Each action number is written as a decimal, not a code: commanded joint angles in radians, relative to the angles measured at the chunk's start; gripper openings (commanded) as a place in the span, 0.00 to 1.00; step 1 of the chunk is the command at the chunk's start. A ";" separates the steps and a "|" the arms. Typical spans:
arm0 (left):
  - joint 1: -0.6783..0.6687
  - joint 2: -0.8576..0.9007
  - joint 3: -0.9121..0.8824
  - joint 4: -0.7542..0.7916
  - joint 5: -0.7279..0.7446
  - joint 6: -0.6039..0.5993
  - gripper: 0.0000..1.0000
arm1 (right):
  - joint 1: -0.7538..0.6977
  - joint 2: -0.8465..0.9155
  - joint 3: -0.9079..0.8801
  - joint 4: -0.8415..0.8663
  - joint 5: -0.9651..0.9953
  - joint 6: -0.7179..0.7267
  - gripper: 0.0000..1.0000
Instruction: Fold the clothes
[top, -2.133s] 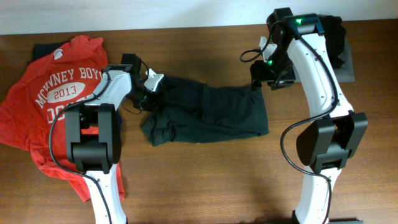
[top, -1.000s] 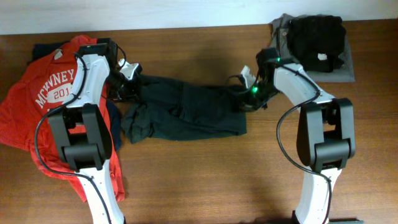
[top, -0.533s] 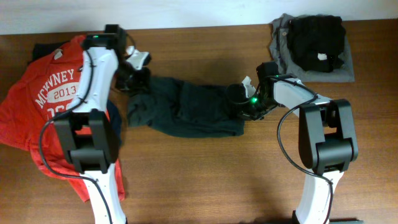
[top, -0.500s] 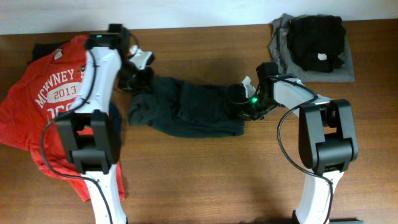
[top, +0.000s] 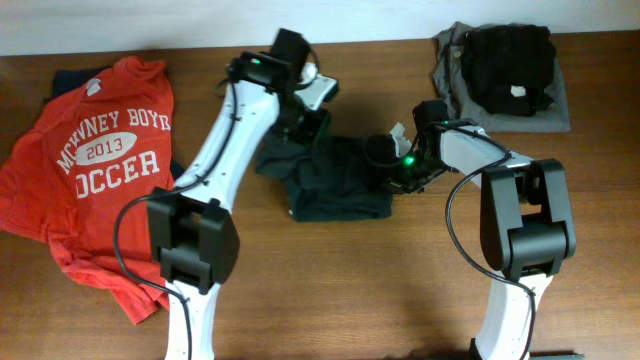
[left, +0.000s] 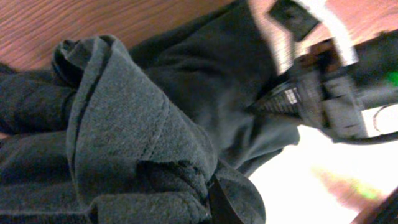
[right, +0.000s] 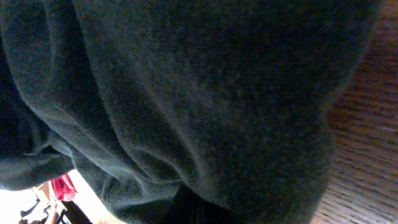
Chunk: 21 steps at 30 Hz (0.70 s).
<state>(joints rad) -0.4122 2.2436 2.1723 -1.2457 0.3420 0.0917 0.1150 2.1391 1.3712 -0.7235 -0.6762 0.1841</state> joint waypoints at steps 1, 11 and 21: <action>-0.058 -0.040 0.026 0.019 0.008 -0.044 0.01 | 0.001 0.060 -0.032 0.002 0.058 0.009 0.04; -0.140 -0.039 0.026 0.061 -0.005 -0.079 0.01 | 0.001 0.060 -0.032 0.003 0.053 0.009 0.04; -0.144 -0.039 0.026 0.065 -0.058 -0.100 0.08 | -0.019 0.051 -0.002 0.013 -0.049 0.008 0.04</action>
<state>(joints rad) -0.5507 2.2436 2.1727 -1.1862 0.2863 0.0021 0.1101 2.1460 1.3712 -0.7166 -0.7033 0.1883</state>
